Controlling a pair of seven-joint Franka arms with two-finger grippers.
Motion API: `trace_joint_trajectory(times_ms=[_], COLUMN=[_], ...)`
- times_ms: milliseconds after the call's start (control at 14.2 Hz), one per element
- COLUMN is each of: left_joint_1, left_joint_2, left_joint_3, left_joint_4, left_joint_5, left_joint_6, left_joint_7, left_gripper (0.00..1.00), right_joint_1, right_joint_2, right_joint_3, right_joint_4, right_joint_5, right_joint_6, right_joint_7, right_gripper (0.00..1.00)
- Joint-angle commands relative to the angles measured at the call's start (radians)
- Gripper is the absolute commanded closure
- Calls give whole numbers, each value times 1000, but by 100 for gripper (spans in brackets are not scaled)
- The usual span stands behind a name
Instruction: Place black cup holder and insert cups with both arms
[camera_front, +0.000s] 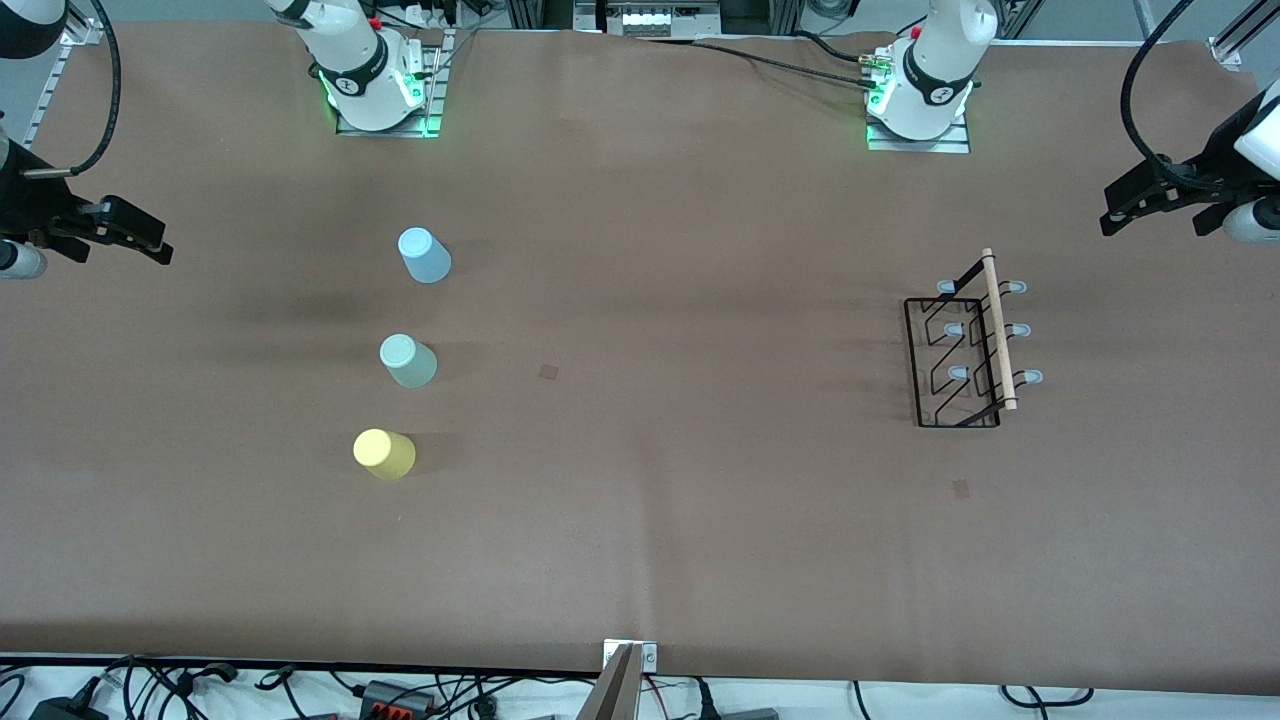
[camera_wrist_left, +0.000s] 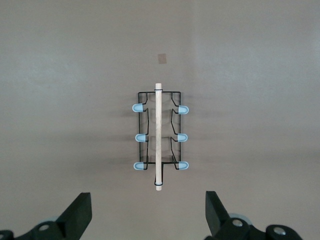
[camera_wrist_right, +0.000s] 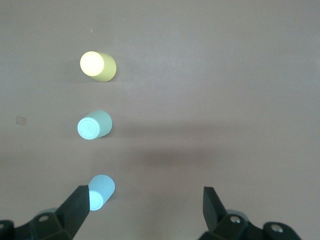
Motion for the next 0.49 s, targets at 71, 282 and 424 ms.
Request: trace_joint_trajectory(times_ms=[71,282,424], left_joint_1=[-1,-1,-1], left_joint_2=[-6,-3,-5], left_joint_3=[-2,-2,-4], left_joint_4=[13,13,11], left_joint_5=[21,21,21], left_joint_6=[-15,-13,-7], left_joint_7=[15,15,23], left_gripper=[0,0,0], right_joint_1=[-2,0,0], right_joint_2=[-16,-15,-13], right_joint_3=[2,2,2], right_joint_4=[-3,-3,-3], right_joint_5=[-2,-2,-2], right_joint_6=[-14,-13,-13], right_joint_7=[5,5,5], right_gripper=[0,0,0])
